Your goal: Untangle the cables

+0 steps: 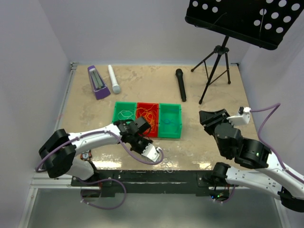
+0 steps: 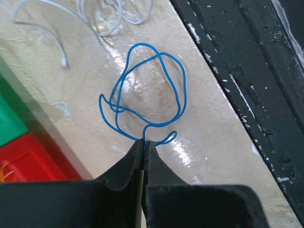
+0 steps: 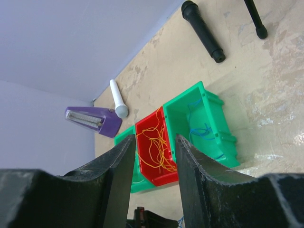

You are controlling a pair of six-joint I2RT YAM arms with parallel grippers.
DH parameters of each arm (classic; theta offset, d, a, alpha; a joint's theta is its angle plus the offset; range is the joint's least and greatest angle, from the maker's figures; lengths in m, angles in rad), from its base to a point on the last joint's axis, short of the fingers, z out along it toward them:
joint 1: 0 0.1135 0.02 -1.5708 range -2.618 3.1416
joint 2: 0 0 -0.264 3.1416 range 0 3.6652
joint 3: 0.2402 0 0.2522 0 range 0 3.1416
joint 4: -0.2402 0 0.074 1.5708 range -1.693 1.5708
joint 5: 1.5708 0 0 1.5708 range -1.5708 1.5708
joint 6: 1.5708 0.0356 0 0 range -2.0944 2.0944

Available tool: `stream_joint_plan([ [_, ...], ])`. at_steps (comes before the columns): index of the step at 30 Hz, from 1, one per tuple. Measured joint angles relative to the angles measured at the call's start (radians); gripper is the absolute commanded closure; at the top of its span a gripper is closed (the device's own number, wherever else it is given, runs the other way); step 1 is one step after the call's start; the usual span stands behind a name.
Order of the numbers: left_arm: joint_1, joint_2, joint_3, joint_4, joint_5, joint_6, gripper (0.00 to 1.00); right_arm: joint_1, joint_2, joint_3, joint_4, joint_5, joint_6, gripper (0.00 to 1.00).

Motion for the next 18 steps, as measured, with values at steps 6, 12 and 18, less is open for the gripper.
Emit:
stream_joint_plan([
  [6,0.000,-0.031,0.188,-0.143,0.011,-0.009,1.00,0.000,0.000,0.000,0.000,0.000,-0.001,0.56],
  [12,0.000,-0.107,0.426,-0.229,0.019,-0.014,1.00,0.000,-0.001,0.000,0.001,0.001,-0.008,0.56],
  [18,0.000,-0.121,0.502,-0.130,-0.003,-0.099,1.00,0.000,-0.001,-0.002,0.008,0.000,-0.011,0.56],
])
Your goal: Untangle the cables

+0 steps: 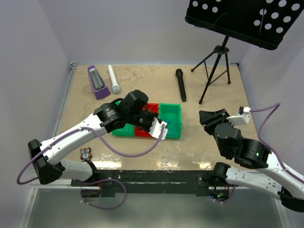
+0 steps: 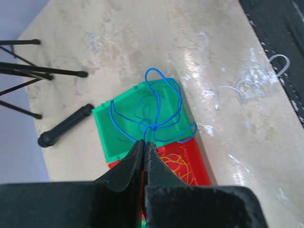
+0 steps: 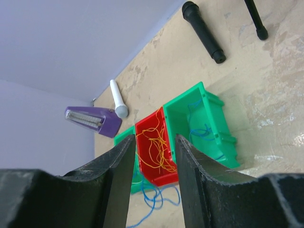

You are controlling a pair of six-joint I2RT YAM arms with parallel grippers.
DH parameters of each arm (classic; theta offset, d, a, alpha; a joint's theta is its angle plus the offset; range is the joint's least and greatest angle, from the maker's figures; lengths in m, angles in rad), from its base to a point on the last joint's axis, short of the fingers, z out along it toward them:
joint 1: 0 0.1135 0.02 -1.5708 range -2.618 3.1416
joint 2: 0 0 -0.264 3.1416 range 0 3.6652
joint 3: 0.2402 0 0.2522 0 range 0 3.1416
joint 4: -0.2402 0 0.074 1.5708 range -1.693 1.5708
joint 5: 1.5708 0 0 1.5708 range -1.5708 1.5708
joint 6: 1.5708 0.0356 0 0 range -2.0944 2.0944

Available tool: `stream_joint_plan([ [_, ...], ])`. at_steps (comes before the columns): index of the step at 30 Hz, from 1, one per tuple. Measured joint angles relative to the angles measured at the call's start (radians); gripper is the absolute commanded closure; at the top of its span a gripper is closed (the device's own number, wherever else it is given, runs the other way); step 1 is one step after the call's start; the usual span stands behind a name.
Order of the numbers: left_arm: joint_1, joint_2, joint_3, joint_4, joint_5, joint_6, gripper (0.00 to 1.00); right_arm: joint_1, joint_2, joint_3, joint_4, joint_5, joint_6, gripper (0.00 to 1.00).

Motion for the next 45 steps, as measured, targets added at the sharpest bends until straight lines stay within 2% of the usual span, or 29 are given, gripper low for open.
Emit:
stream_joint_plan([
  [9,0.000,0.060,-0.054,0.307,-0.113,-0.177,1.00,0.000,-0.019,0.000,-0.001,0.002,0.002,0.56],
  [17,0.000,0.165,-0.142,0.474,-0.232,-0.234,1.00,0.000,-0.032,0.000,-0.008,0.008,0.004,0.56],
  [21,0.000,0.228,-0.163,0.500,-0.304,-0.236,1.00,0.000,-0.034,0.000,-0.008,0.008,0.005,0.56],
  [26,0.000,0.370,-0.094,0.467,-0.372,-0.280,1.00,0.000,-0.040,0.000,-0.009,0.008,0.005,0.56],
  [30,0.000,0.399,-0.084,0.449,-0.417,-0.314,1.00,0.000,-0.040,0.000,-0.009,0.008,0.006,0.56],
  [32,0.000,0.399,-0.084,0.453,-0.435,-0.322,0.91,0.000,-0.040,0.000,-0.009,0.008,0.006,0.56],
  [33,0.000,0.399,-0.084,0.454,-0.448,-0.328,0.76,0.000,-0.040,0.000,-0.009,0.008,0.006,0.56],
  [34,0.000,0.400,-0.083,0.453,-0.458,-0.336,0.57,0.000,-0.039,0.000,-0.009,0.008,0.006,0.56],
  [35,0.000,0.401,-0.079,0.451,-0.465,-0.343,0.43,0.000,-0.039,0.000,-0.009,0.008,0.006,0.56],
  [38,0.000,0.415,-0.038,0.429,-0.462,-0.361,0.15,0.000,-0.039,0.000,-0.009,0.008,0.008,0.56],
  [41,0.000,0.414,-0.003,0.419,-0.439,-0.372,0.02,0.000,-0.039,0.000,-0.015,0.008,0.012,0.56],
  [45,0.000,0.367,0.000,0.385,-0.394,-0.373,0.00,0.000,-0.039,0.000,-0.030,0.013,0.022,0.56],
])
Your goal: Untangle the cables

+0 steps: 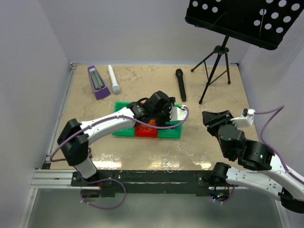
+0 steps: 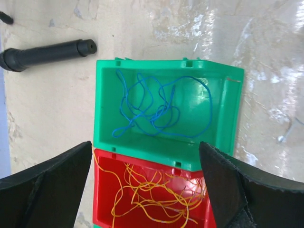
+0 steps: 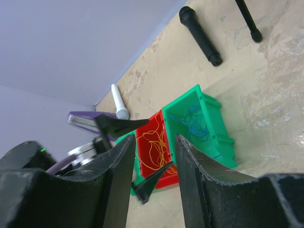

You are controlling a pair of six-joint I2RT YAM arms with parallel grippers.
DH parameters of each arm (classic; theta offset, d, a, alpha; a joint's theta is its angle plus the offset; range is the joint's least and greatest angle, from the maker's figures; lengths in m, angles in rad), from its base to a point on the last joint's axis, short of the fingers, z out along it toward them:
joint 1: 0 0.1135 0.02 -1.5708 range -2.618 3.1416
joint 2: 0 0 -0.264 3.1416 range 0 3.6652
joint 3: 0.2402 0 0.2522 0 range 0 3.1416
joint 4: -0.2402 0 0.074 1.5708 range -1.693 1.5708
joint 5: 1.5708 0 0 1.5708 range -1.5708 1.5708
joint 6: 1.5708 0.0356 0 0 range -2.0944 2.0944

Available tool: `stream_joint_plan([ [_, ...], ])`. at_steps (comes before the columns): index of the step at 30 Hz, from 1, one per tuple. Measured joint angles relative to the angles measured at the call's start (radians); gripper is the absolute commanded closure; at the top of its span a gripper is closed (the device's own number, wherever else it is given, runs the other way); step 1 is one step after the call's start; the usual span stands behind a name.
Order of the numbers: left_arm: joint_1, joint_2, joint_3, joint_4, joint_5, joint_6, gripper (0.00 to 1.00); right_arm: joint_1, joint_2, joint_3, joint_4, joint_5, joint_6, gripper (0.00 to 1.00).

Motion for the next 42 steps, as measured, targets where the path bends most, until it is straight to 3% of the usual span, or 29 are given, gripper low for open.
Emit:
stream_joint_plan([
  [5,0.000,-0.143,-0.024,-0.080,0.138,0.010,0.06,0.000,-0.006,0.000,-0.027,0.015,0.012,0.56],
  [10,-0.032,-0.239,-0.097,-0.213,0.380,0.067,0.09,0.000,-0.006,0.000,-0.028,0.015,0.016,0.56],
  [16,-0.108,-0.132,-0.195,-0.342,0.483,0.150,0.07,0.000,-0.002,0.000,-0.031,0.014,0.016,0.56],
  [22,-0.115,0.060,-0.126,-0.417,0.505,0.220,0.08,0.000,-0.003,0.000,-0.031,0.014,0.016,0.56],
  [27,-0.134,0.121,-0.110,-0.399,0.504,0.237,0.10,0.000,-0.003,0.006,-0.038,0.014,0.018,0.56],
  [31,-0.166,0.124,-0.110,-0.345,0.500,0.215,0.20,0.000,-0.004,0.016,-0.041,0.015,0.018,0.56],
  [37,-0.226,0.124,-0.129,-0.221,0.459,0.137,0.45,0.000,-0.004,0.018,-0.046,0.015,0.019,0.56],
  [42,-0.247,0.124,-0.191,-0.158,0.418,0.102,0.55,0.000,-0.006,0.018,-0.056,0.015,0.027,0.56],
])
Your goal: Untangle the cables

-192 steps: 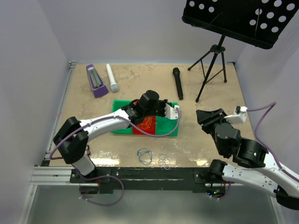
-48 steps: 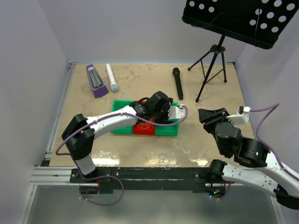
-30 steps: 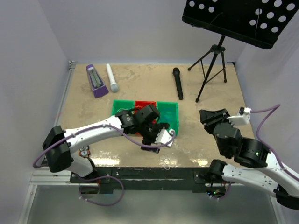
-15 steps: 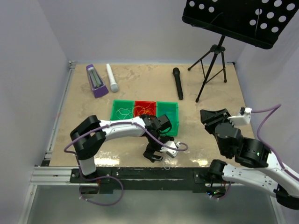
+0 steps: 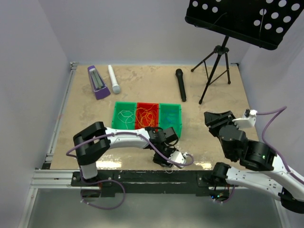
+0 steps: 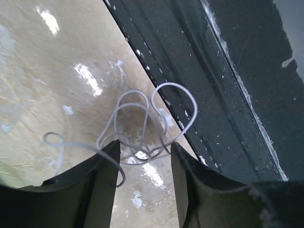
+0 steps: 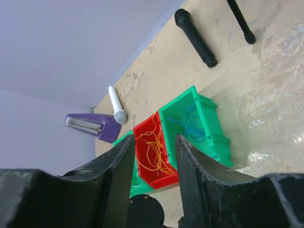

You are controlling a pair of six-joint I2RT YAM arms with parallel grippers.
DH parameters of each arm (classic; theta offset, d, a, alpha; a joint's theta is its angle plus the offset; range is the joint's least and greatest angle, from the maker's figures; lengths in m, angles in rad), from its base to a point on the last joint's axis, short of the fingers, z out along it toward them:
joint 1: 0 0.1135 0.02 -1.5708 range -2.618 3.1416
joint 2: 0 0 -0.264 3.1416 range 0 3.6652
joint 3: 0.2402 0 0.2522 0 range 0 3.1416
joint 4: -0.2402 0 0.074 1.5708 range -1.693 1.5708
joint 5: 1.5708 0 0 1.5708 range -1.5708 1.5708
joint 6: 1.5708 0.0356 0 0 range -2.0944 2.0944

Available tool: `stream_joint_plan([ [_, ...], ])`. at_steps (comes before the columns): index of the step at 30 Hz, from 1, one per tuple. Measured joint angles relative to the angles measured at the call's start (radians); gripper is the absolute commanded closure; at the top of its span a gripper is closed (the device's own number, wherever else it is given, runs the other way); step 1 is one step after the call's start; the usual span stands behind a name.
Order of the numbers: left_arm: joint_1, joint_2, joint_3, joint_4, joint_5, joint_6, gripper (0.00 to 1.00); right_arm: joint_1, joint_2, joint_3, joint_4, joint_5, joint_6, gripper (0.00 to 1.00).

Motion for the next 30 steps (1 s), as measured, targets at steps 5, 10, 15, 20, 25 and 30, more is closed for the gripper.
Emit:
stream_joint_plan([
  [5,-0.012,-0.006,-0.052,0.034,-0.039,-0.032,0.83,0.000,-0.011,0.000,-0.014,0.001,0.007,0.56],
  [10,-0.022,-0.030,-0.054,0.041,-0.086,-0.042,1.00,0.000,-0.012,0.000,-0.020,0.004,0.009,0.56],
  [15,-0.002,-0.099,0.044,-0.080,-0.137,-0.035,1.00,0.000,-0.012,0.000,-0.029,0.008,0.009,0.56],
  [20,0.120,-0.275,0.208,-0.184,-0.180,0.021,1.00,0.000,-0.011,0.012,-0.046,0.021,0.009,0.56],
  [25,0.357,-0.502,0.218,-0.242,-0.229,0.072,1.00,0.000,-0.005,0.024,-0.045,0.034,0.008,0.56],
  [30,0.567,-0.620,0.122,-0.254,-0.257,0.099,1.00,0.000,0.008,0.026,-0.043,0.034,0.005,0.56],
])
